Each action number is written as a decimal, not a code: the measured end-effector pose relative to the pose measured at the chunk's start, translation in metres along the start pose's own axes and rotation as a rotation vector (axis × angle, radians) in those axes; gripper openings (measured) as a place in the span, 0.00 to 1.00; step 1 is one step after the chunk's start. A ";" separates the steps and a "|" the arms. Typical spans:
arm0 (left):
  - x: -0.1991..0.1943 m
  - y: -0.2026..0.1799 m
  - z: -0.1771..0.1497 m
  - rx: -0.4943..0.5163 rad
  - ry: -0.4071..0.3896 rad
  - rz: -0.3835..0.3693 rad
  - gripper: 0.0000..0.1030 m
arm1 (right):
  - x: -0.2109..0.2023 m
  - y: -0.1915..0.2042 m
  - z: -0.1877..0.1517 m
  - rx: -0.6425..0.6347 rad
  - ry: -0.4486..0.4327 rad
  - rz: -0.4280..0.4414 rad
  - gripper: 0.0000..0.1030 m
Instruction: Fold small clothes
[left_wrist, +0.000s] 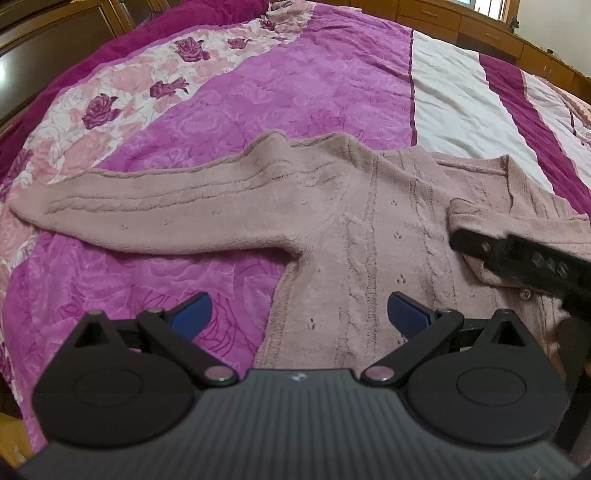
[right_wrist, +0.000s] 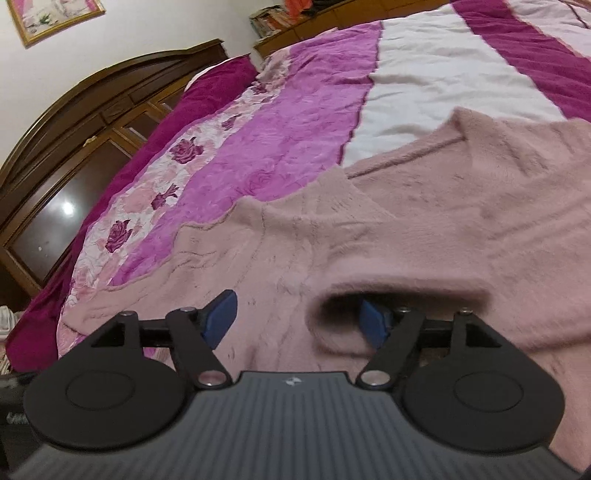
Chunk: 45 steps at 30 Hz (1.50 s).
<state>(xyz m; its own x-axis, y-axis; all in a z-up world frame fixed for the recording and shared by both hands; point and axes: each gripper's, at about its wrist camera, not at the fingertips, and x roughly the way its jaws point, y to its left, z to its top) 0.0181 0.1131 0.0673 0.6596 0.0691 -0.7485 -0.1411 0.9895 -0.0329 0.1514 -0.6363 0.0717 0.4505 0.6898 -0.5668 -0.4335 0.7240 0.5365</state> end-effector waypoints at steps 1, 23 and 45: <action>0.000 -0.001 0.001 0.000 -0.002 -0.004 1.00 | -0.006 -0.003 -0.003 0.007 -0.003 0.000 0.75; 0.014 -0.124 0.009 0.350 -0.121 -0.113 0.87 | -0.131 -0.086 -0.005 -0.069 -0.247 -0.446 0.80; 0.055 -0.198 -0.001 0.599 -0.170 -0.240 0.09 | -0.126 -0.107 -0.023 -0.029 -0.262 -0.486 0.81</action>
<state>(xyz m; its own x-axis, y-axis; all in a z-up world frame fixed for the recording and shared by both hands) 0.0820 -0.0792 0.0320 0.7358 -0.1909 -0.6497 0.4262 0.8761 0.2253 0.1230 -0.8009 0.0715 0.7818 0.2567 -0.5683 -0.1469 0.9615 0.2322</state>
